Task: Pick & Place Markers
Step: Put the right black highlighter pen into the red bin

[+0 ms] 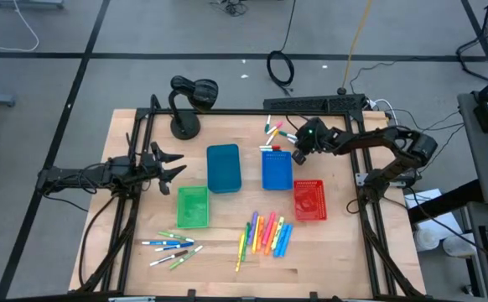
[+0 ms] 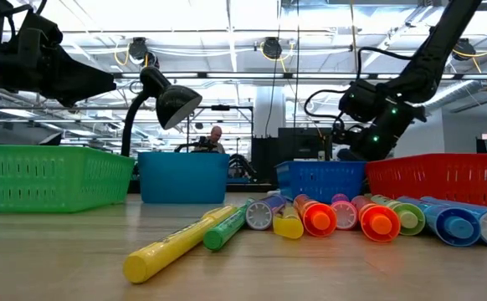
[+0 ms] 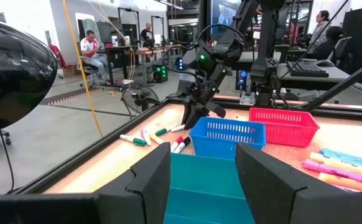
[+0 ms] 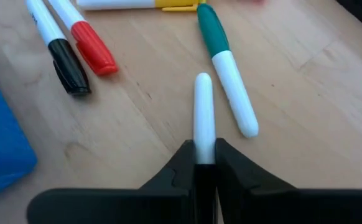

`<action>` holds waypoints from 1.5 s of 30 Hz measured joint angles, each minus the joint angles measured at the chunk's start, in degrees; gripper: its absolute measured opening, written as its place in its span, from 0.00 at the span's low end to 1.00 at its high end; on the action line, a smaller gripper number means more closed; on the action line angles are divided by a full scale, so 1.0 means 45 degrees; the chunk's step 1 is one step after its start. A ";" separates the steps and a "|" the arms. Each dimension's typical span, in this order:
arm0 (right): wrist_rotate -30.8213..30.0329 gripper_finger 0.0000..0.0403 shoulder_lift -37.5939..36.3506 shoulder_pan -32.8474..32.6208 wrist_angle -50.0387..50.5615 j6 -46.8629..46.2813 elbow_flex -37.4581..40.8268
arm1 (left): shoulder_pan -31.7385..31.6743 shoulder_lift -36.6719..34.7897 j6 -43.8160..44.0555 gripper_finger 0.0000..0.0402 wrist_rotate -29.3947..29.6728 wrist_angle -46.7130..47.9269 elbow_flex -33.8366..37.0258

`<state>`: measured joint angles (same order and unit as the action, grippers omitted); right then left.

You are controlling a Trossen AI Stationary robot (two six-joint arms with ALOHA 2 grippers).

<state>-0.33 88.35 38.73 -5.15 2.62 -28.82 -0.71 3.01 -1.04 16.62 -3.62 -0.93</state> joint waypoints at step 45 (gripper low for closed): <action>-0.3565 0.07 -0.8163 -1.0574 0.8292 -0.5987 -0.1295 | -0.0003 0.0000 0.0000 0.46 -0.0005 0.0000 0.0000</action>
<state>-16.37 51.62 -8.85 32.16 -24.32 -34.65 -0.72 3.01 -1.04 16.60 -3.62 -0.93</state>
